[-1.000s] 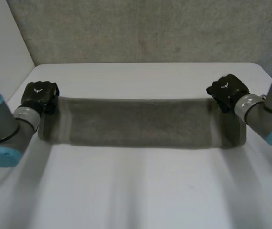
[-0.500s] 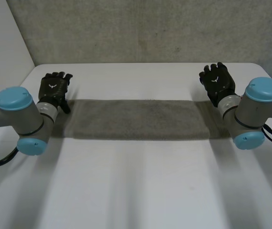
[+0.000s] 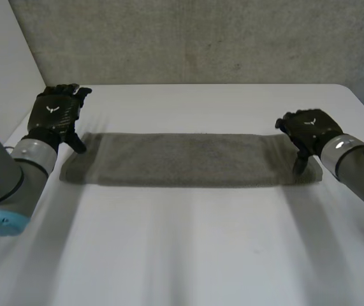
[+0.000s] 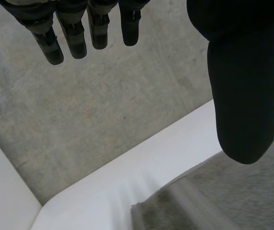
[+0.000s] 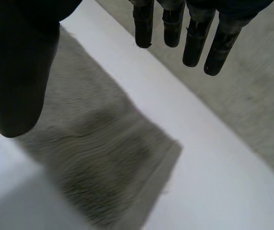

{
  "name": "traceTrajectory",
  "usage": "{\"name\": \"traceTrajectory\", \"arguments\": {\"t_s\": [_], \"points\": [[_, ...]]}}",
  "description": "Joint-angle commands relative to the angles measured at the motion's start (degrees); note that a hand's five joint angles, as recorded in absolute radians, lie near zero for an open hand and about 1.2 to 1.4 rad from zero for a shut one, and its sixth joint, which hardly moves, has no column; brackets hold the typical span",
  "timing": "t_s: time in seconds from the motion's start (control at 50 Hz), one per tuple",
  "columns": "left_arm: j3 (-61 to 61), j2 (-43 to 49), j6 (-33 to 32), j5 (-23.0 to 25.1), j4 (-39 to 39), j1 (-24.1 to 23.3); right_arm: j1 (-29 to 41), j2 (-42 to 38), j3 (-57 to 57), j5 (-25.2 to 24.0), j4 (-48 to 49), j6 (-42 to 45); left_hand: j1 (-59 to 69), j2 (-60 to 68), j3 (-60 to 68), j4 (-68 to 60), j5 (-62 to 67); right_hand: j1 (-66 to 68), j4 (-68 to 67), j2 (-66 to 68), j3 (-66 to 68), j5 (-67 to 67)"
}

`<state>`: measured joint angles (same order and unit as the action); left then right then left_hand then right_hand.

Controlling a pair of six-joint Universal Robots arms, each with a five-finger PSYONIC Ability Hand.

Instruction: Fold the towel.

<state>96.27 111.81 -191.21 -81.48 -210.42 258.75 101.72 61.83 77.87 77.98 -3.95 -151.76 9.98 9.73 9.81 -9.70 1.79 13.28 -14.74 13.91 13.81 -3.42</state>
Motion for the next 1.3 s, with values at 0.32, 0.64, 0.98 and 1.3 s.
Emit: {"name": "traceTrajectory", "arguments": {"t_s": [0.32, 0.64, 0.98, 1.3], "points": [[6.2, -1.8, 3.0, 1.7, -3.2, 0.0, -8.6, -12.2, -1.1, -4.0, 4.7, 2.3, 0.2, 0.5, 0.4, -0.5, -1.6, 43.7, -42.3, 43.1, 43.2, -43.6], [6.8, -2.0, 3.0, 1.6, -3.8, 0.4, -18.0, -10.9, -4.3, 5.0, 5.4, 10.2, 0.2, 0.5, 0.4, -0.5, -1.6, 66.7, -65.3, 66.1, 66.2, -66.6], [6.9, -3.5, 3.1, 1.2, -3.9, 0.8, 1.5, -2.3, -12.2, 5.3, 12.8, 6.0, 0.2, 0.5, 0.4, -0.5, -1.6, 66.7, -65.3, 66.1, 66.2, -66.6], [6.9, -3.0, 3.1, 1.2, -3.9, 0.8, 33.5, -22.8, -16.6, -2.2, 22.5, 13.8, 0.2, 0.5, 0.4, -0.5, -1.6, 66.7, -65.3, 66.1, 66.2, -66.6]]}}
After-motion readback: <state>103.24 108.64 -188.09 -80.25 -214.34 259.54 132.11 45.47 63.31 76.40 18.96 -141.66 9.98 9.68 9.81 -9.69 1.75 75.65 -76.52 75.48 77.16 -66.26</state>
